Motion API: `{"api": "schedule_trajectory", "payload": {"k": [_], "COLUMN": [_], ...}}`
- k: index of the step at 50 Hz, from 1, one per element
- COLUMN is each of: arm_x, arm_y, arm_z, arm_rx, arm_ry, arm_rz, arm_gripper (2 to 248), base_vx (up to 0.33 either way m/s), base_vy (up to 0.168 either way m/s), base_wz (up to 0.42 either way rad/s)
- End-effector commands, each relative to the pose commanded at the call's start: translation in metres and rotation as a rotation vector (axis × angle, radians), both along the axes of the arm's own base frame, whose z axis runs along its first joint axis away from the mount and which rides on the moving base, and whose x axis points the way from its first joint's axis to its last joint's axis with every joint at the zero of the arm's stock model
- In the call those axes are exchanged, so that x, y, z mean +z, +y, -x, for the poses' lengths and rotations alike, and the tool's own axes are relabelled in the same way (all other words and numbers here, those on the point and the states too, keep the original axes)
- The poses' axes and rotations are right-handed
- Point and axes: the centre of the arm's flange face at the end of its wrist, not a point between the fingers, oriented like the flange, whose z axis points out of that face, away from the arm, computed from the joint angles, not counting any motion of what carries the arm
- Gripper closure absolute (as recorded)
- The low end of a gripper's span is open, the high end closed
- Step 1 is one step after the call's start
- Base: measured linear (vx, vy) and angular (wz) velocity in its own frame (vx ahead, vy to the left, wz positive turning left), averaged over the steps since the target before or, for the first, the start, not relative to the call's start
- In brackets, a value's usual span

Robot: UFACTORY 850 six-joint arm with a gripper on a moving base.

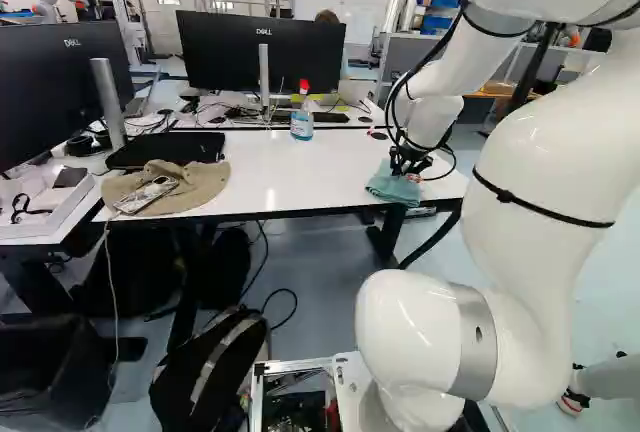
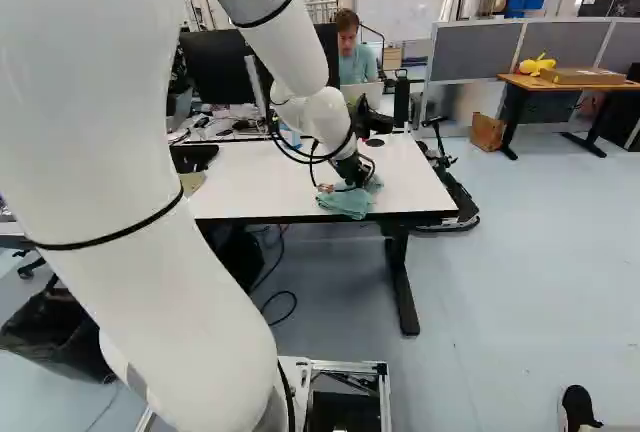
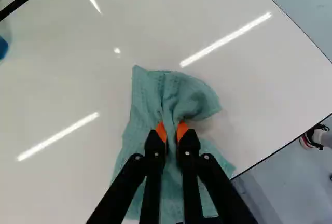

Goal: Clean the table with the green towel

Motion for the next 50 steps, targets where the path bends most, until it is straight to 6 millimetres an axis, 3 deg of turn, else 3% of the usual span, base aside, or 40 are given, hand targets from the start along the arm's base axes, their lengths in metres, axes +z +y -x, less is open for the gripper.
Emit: {"api": "schedule_trajectory", "payload": {"k": [30, 50], "arm_x": [0.032, 0.031], "arm_y": [0.006, 0.02], "arm_z": [0.014, 0.033], "arm_rx": [0.0, 0.015], "arm_ry": [-0.064, -0.064], "arm_rz": [0.025, 0.024], "arm_gripper": [208, 208], "base_vx": [0.0, 0.0], "base_vy": [0.0, 0.0], "base_wz": [0.0, 0.0]}}
